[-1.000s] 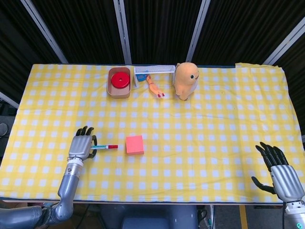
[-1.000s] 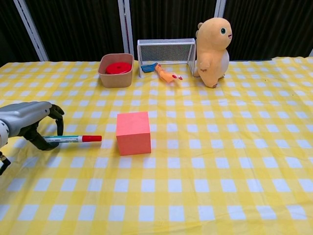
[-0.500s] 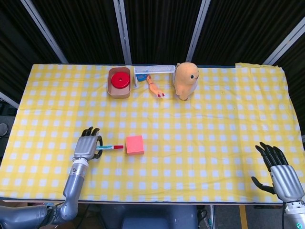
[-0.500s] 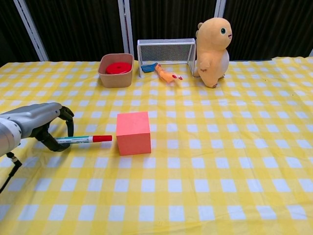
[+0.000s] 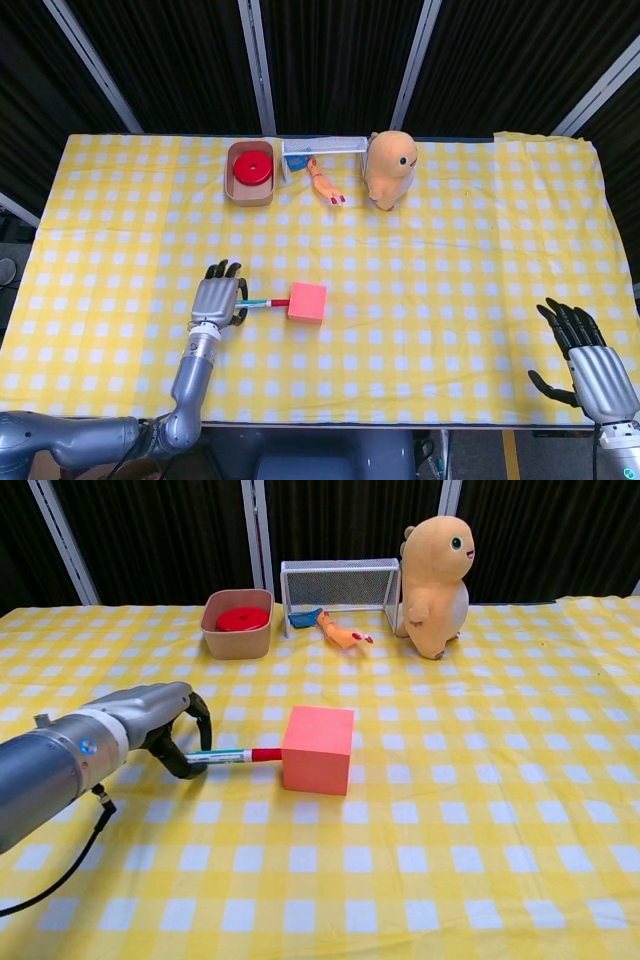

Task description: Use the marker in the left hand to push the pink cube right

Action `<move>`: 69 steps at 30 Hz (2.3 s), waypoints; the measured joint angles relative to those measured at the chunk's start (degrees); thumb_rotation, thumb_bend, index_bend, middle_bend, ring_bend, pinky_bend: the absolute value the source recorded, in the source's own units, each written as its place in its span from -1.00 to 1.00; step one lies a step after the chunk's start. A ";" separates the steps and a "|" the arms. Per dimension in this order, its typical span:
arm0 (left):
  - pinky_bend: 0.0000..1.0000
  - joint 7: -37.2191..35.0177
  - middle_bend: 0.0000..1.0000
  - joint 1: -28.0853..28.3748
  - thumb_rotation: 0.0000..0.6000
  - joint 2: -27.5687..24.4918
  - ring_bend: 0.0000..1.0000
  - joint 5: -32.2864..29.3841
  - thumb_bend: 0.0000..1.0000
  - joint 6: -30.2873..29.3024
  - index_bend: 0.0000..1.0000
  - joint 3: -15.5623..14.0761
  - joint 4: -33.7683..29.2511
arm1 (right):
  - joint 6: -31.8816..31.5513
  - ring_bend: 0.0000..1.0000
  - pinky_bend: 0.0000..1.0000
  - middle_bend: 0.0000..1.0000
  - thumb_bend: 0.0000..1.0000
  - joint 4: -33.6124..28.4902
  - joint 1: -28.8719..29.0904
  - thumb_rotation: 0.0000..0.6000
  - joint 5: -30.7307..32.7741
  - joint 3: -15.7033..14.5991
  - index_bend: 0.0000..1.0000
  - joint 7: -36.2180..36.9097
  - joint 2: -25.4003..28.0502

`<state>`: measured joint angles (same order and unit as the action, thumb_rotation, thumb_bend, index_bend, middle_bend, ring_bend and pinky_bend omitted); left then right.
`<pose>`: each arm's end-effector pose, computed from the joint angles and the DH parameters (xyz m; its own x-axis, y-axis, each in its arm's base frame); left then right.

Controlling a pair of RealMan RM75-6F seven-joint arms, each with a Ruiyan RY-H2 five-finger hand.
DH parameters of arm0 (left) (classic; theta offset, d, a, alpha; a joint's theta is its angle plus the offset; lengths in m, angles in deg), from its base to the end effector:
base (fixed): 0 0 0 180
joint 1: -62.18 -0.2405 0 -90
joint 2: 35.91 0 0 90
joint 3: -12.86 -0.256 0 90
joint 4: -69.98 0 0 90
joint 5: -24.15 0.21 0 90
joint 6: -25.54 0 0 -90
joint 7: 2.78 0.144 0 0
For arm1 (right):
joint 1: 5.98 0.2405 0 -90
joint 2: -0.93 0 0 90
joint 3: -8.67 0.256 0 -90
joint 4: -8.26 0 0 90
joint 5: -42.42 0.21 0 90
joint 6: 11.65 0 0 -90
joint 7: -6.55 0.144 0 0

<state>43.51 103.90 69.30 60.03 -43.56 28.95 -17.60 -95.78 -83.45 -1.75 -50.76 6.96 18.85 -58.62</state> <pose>-0.1291 0.3118 -0.0749 0.3712 0.3730 0.8503 0.9215 -0.0353 -0.3868 -0.3130 -0.1598 0.1658 0.2934 -0.1190 0.9486 -0.9543 -0.0959 0.2831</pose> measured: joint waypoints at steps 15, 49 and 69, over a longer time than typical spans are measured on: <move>-0.84 2.67 -0.77 4.30 1.00 4.34 -1.00 -3.18 -0.06 -0.34 0.18 2.41 3.12 | 0.09 -1.00 -1.00 -1.00 -0.36 -0.05 0.02 1.00 0.00 -0.03 -1.00 0.24 0.09; -0.84 6.65 -0.77 15.55 1.00 12.93 -1.00 -6.38 -0.05 2.54 0.20 7.79 9.88 | 0.10 -1.00 -1.00 -1.00 -0.36 -0.11 0.04 1.00 0.07 0.02 -1.00 1.37 0.29; -0.84 9.76 -0.77 16.64 1.00 11.63 -1.00 -9.82 -0.04 1.29 0.21 7.22 7.31 | 0.16 -1.00 -1.00 -1.00 -0.36 -0.16 0.05 1.00 0.00 -0.01 -1.00 1.11 0.23</move>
<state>53.27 120.54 80.94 50.21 -42.28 36.17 -10.29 -95.62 -83.62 -1.70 -50.76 6.95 19.97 -58.40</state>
